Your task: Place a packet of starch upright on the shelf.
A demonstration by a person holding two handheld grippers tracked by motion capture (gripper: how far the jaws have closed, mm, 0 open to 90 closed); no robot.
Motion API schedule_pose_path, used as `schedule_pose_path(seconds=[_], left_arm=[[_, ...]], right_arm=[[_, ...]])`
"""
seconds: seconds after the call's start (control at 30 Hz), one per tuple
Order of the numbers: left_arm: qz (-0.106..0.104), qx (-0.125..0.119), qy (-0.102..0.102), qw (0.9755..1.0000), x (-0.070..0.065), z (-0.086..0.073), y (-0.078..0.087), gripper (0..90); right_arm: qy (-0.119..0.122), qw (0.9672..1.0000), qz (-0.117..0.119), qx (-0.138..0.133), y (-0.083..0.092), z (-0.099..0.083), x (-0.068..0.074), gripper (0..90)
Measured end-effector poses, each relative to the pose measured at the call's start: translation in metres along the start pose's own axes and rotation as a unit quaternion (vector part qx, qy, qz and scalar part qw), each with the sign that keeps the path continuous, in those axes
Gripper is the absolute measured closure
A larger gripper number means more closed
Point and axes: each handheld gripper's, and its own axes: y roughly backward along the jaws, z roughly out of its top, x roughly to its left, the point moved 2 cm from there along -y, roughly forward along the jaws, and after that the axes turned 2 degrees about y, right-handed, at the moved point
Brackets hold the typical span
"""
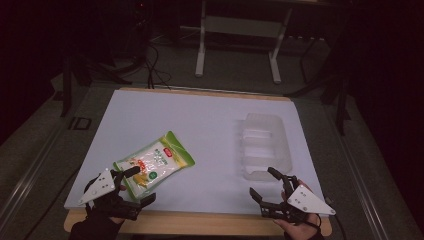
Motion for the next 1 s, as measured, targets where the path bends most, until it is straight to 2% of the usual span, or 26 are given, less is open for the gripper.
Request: schedule_pose_path(seconds=[0.13, 0.27, 0.3, 0.5, 0.67, 0.7, 0.83, 0.9, 1.0], left_arm=[[0.002, 0.003, 0.002, 1.0000, 0.003, 0.000, 0.001, 0.9], [-0.009, 0.059, -0.005, 0.9982, 0.011, -0.004, -0.004, 1.0], [-0.011, 0.062, -0.001, 0.9980, 0.012, -0.005, -0.005, 1.0], [-0.025, 0.064, 0.002, 0.9976, 0.017, 0.008, -0.007, 1.0], [-0.022, 0.064, -0.003, 0.9977, 0.023, 0.023, -0.009, 1.0], [-0.020, 0.062, -0.008, 0.9979, 0.027, 0.030, -0.010, 1.0], [-0.011, 0.066, -0.012, 0.9977, 0.039, 0.045, -0.015, 1.0], [-0.012, 0.065, -0.006, 0.9978, 0.047, 0.051, -0.019, 1.0], [-0.010, 0.069, 0.001, 0.9976, 0.062, 0.058, -0.025, 1.6]], right_arm=[[0.009, 1.0000, 0.003, 0.003, 0.000, 0.001, 0.001, 17.3], [0.017, 0.9998, 0.006, 0.001, 0.001, 0.003, 0.003, 17.3], [0.016, 0.9998, 0.011, 0.001, 0.001, 0.004, 0.003, 17.3], [0.015, 0.9997, 0.021, 0.002, 0.000, 0.004, 0.008, 19.7], [0.012, 0.9996, 0.025, 0.004, 0.000, 0.005, 0.009, 21.9], [0.005, 0.9995, 0.032, 0.001, 0.001, 0.006, 0.010, 22.4], [-0.006, 0.9993, 0.035, -0.009, 0.004, 0.009, 0.011, 23.0], [-0.015, 0.9990, 0.041, 0.007, 0.005, 0.009, 0.011, 24.5], [-0.024, 0.9982, 0.053, 0.014, 0.004, 0.008, 0.011, 26.7]])
